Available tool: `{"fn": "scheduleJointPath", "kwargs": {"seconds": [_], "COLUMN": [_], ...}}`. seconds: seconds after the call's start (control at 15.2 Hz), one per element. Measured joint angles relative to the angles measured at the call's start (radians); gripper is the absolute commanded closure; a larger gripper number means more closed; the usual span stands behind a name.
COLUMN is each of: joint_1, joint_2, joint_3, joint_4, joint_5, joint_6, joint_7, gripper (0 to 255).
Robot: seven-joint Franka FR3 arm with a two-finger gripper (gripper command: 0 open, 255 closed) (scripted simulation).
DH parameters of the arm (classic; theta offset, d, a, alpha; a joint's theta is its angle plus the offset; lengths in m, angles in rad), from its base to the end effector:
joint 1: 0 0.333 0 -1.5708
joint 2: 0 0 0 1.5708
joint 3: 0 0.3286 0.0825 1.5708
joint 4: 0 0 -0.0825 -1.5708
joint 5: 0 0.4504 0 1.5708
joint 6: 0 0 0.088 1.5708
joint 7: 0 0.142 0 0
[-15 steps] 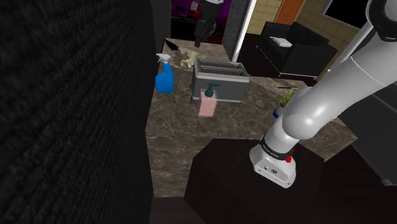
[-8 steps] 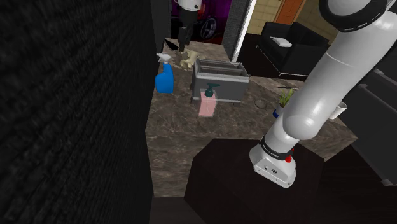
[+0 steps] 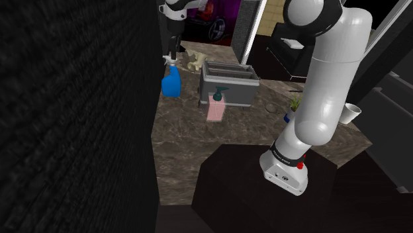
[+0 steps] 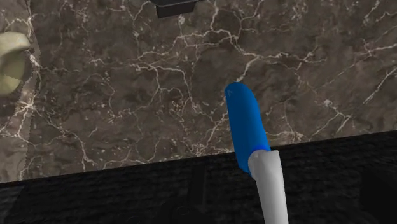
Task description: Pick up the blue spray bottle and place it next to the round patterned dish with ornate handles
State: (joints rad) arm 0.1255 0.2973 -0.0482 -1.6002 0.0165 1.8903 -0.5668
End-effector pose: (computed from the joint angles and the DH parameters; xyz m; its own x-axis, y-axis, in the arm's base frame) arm 0.7127 0.0596 0.4142 0.8015 0.5979 -0.0050 0.5979 -0.8015 -0.0050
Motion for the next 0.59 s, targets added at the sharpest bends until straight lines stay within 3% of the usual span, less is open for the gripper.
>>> {"fn": "scheduleJointPath", "kwargs": {"seconds": [0.59], "joint_1": [0.003], "joint_2": [0.041], "joint_3": [0.003], "joint_4": [-0.039], "joint_5": [-0.002], "joint_6": [0.079], "joint_7": [-0.004], "gripper": [0]}}
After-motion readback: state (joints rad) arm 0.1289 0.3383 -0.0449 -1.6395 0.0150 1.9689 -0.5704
